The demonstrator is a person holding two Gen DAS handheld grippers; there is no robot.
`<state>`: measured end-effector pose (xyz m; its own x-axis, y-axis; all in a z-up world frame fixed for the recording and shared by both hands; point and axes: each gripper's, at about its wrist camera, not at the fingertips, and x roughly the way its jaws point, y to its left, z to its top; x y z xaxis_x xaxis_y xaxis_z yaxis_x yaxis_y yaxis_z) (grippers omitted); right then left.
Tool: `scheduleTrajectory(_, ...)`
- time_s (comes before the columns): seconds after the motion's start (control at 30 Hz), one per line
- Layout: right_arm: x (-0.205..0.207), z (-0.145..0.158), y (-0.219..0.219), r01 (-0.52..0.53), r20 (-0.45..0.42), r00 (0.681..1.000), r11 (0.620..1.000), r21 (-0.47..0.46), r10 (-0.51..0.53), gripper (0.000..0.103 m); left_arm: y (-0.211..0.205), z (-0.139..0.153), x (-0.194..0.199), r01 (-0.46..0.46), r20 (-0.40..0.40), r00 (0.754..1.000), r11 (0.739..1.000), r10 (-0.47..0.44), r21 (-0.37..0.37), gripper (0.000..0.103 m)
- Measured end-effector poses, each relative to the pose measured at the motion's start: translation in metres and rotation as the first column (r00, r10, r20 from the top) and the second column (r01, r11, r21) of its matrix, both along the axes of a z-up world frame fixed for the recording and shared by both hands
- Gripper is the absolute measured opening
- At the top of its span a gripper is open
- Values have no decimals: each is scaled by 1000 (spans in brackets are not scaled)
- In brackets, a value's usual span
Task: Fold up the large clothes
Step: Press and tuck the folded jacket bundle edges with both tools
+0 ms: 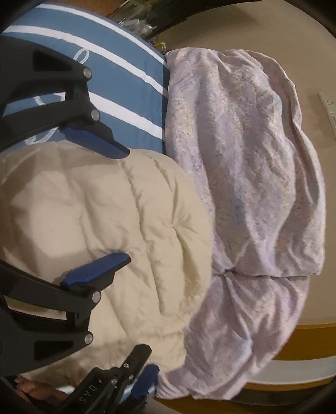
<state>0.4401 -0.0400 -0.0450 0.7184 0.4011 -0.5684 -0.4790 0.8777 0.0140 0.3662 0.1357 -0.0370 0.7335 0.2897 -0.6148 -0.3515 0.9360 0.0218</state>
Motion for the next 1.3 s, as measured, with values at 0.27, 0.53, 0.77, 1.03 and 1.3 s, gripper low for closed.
scheduleTrajectory(0.27, 13, -33, -8, 7, -77, 997, 1000, 24, -5, 56, 5, -23, 8, 37, 2, 999, 999, -37, -3, 86)
scheduleTrajectory(0.53, 14, -40, -10, 17, -104, 995, 998, 54, -11, 56, 10, -36, 15, 57, 8, 998, 998, -56, -26, 90)
scheduleTrajectory(0.77, 16, -42, -10, 22, -115, 993, 999, 48, -16, 56, 11, -41, 17, 59, 5, 998, 998, -59, -30, 91)
scheduleTrajectory(1.03, 18, -40, -10, 22, -117, 993, 999, 41, -17, 57, 12, -46, 20, 47, -4, 999, 998, -47, -42, 95)
scheduleTrajectory(1.3, 18, -40, -11, 20, -118, 993, 999, 49, -14, 58, 17, -48, 22, 27, -16, 999, 998, -28, -60, 101)
